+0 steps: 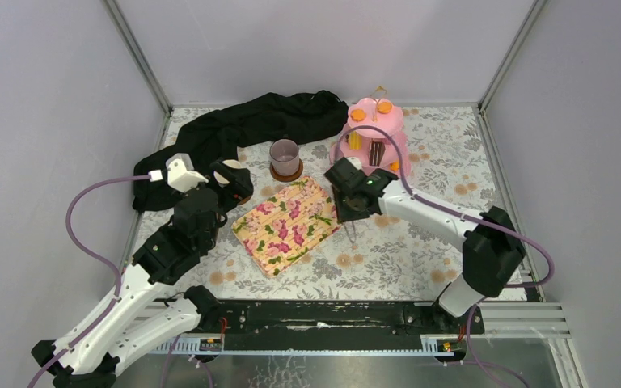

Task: Serve the afternoon tea

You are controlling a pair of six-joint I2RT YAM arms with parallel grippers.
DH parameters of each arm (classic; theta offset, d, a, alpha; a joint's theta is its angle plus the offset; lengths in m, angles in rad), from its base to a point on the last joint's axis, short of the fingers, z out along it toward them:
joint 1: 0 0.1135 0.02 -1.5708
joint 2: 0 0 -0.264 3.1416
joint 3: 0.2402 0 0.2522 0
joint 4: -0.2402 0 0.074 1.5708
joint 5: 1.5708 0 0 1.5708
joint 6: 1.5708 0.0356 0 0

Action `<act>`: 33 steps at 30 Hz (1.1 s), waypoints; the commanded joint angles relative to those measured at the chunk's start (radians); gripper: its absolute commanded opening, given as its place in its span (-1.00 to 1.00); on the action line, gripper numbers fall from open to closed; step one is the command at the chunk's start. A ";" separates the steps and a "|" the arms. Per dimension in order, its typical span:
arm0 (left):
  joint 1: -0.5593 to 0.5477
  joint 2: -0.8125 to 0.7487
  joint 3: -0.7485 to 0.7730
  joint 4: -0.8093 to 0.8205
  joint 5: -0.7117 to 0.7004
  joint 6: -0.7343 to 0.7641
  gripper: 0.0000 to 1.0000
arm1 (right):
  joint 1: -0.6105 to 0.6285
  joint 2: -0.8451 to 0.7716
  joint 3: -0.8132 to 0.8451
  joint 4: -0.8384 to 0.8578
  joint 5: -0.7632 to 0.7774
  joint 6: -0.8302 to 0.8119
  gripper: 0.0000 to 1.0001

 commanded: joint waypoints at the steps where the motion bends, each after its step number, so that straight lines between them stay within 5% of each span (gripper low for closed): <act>1: 0.005 0.005 0.034 -0.014 -0.046 0.009 1.00 | 0.099 0.072 0.143 -0.002 0.025 0.011 -0.17; 20: 0.216 0.120 0.051 0.067 0.120 0.079 1.00 | 0.247 0.510 0.521 -0.019 -0.046 -0.038 -0.14; 33: 0.281 0.147 0.099 0.053 0.138 0.049 1.00 | 0.271 0.468 0.532 -0.027 0.007 -0.018 0.40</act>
